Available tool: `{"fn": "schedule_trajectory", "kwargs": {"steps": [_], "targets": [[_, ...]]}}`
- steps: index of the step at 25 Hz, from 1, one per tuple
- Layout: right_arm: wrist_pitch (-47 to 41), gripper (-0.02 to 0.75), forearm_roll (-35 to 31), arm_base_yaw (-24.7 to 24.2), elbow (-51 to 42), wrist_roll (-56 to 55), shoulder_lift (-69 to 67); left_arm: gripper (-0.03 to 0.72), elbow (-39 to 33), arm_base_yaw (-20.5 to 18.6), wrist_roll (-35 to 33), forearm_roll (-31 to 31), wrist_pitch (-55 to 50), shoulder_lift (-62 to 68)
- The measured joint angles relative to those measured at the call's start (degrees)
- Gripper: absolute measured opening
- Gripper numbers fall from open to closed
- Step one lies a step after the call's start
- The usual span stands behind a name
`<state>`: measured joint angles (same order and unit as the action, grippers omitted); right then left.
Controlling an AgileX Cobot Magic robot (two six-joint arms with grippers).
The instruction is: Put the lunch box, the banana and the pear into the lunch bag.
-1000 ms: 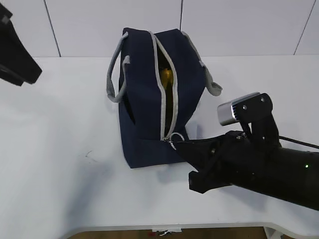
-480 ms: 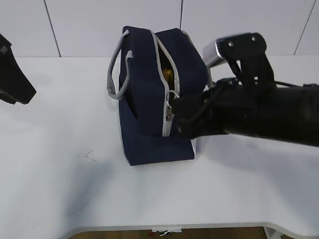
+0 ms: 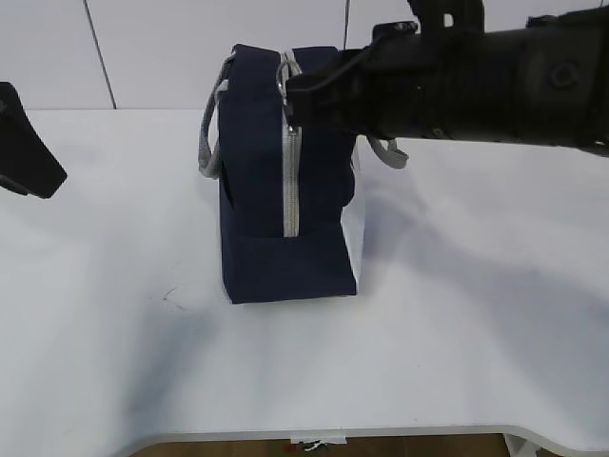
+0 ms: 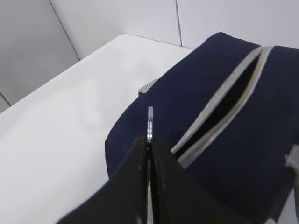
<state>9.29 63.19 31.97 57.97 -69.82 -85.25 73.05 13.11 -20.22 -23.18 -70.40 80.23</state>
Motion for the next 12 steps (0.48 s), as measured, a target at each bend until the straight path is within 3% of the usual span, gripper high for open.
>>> {"fn": "schedule_trajectory", "kwargs": {"steps": [7, 12], "targets": [[1.5, 0.013, 22.7, 0.0, 7.9, -22.0, -5.2, 0.275, 0.0, 0.2, -1.0, -3.8, 5.8, 2.9], [2.9, 0.013, 31.4, 0.0, 11.4, -30.4, -7.4, 0.292, -0.1, 3.9, -3.7, -5.4, 10.1, 6.4]]}}
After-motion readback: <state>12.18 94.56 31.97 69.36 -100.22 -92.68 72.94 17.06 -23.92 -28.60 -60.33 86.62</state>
